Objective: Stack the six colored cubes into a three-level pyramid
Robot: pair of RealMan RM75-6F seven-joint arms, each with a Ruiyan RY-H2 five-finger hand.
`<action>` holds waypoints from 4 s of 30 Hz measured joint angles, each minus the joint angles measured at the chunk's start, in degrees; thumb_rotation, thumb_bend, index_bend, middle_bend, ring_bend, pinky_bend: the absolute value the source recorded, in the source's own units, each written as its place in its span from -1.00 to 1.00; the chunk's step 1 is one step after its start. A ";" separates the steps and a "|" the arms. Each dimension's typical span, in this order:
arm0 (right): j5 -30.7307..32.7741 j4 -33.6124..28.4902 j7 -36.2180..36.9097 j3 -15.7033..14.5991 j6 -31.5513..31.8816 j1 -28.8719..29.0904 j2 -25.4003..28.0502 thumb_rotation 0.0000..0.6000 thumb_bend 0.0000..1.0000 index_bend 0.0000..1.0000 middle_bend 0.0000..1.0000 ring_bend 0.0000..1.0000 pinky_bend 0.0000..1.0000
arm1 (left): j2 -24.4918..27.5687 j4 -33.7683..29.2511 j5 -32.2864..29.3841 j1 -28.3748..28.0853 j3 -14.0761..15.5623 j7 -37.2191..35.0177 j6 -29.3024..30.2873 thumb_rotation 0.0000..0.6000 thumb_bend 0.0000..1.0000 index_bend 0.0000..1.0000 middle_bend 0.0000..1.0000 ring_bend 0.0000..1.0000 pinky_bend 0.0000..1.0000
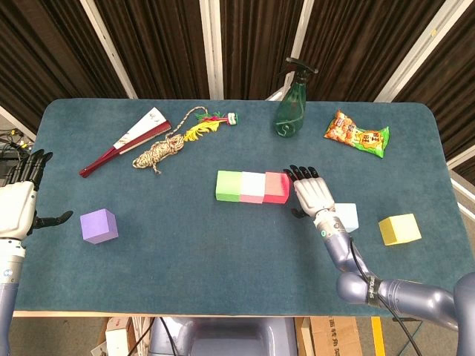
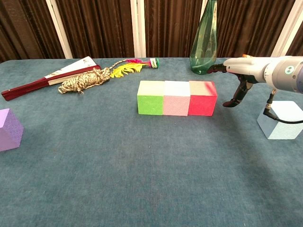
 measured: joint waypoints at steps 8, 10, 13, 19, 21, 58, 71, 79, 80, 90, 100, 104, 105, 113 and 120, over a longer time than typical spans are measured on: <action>2.63 2.48 0.48 1.22 -3.56 2.16 -0.58 1.00 -0.39 -1.00 -0.93 -1.00 -1.00 | -0.19 0.55 -0.73 -0.18 -0.03 0.09 -0.48 1.00 -0.74 -1.00 -1.00 -0.98 -0.85; 3.81 3.05 0.29 1.30 -4.64 2.77 -0.65 1.00 -0.39 -1.00 -0.91 -1.00 -1.00 | -0.23 0.63 -0.83 -0.22 -0.01 0.17 -0.54 1.00 -0.74 -1.00 -1.00 -0.98 -0.85; 5.66 4.23 0.00 1.28 -6.54 3.83 -0.76 1.00 -0.39 -1.00 -0.85 -0.98 -1.00 | -0.27 0.67 -0.97 -0.24 -0.02 0.21 -0.55 1.00 -0.74 -1.00 -1.00 -0.98 -0.85; 7.94 6.46 0.37 1.25 -9.69 5.52 -1.01 1.00 -0.39 -1.00 -0.73 -0.96 -1.00 | -0.38 0.85 -1.30 -0.30 -0.01 0.38 -0.63 1.00 -0.74 -1.00 -1.00 -0.98 -0.85; 8.08 7.15 0.65 1.23 -10.27 5.95 -1.19 1.00 -0.39 -1.00 -0.72 -0.96 -1.00 | -0.47 0.96 -1.43 -0.36 0.00 0.48 -0.71 1.00 -0.74 -1.00 -1.00 -0.98 -0.85; 11.81 13.66 4.31 -1.29 -14.02 10.93 -4.20 1.00 -0.39 -1.00 -0.50 -0.82 -1.00 | -0.88 2.11 -2.40 -0.64 -0.06 0.43 -1.28 1.00 -0.74 -1.00 -1.00 -0.98 -0.85; 12.31 12.59 4.63 -1.99 -13.23 11.31 -3.80 1.00 -0.39 -1.00 -0.50 -0.82 -1.00 | -0.69 2.06 -2.15 -0.53 -0.08 0.03 -1.27 1.00 -0.74 -1.00 -1.00 -0.98 -0.85; 13.07 12.36 4.29 -2.58 -12.95 11.73 -3.71 1.00 -0.40 -1.00 -0.50 -0.82 -1.00 | -0.64 2.27 -2.24 -0.57 -0.07 -0.16 -1.56 1.00 -0.74 -1.00 -1.00 -0.98 -0.85; 13.11 12.36 4.23 -2.64 -12.87 11.75 -3.71 1.00 -0.40 -1.00 -0.50 -0.82 -1.00 | -0.64 2.27 -2.23 -0.57 -0.07 -0.17 -1.55 1.00 -0.74 -1.00 -1.00 -0.98 -0.85; 13.68 11.66 4.16 -3.02 -12.48 11.91 -3.42 1.00 -0.39 -1.00 -0.50 -0.82 -1.00 | -0.47 2.11 -2.00 -0.45 -0.09 -0.44 -1.44 1.00 -0.74 -1.00 -1.00 -0.98 -0.85; 13.88 11.10 4.20 -3.25 -12.34 12.10 -3.41 1.00 -0.39 -1.00 -0.50 -0.82 -1.00 | -0.30 1.99 -1.82 -0.35 -0.12 -0.66 -1.37 1.00 -0.74 -1.00 -1.00 -0.98 -0.85; 13.86 11.21 4.23 -3.21 -12.11 12.22 -3.63 1.00 -0.39 -1.00 -0.50 -0.83 -1.00 | -0.31 2.05 -1.85 -0.37 -0.10 -0.67 -1.46 1.00 -0.74 -1.00 -1.00 -0.98 -0.85; 13.84 11.29 4.27 -3.19 -12.07 12.24 -3.72 1.00 -0.39 -1.00 -0.51 -0.84 -1.00 | -0.32 2.09 -1.88 -0.38 -0.10 -0.65 -1.48 1.00 -0.74 -1.00 -1.00 -0.98 -0.85; 14.10 11.36 4.37 -3.32 -12.18 12.30 -3.85 1.00 -0.39 -1.00 -0.81 -0.95 -1.00 | -0.32 2.20 -2.02 -0.40 -0.13 -0.69 -1.55 1.00 -0.74 -1.00 -1.00 -0.98 -0.85; 14.52 10.69 4.33 -3.58 -12.10 12.25 -3.55 1.00 -0.39 -1.00 -1.00 -1.00 -1.00 | -0.26 2.15 -2.02 -0.37 -0.16 -0.79 -1.52 1.00 -0.74 -1.00 -1.00 -0.98 -0.85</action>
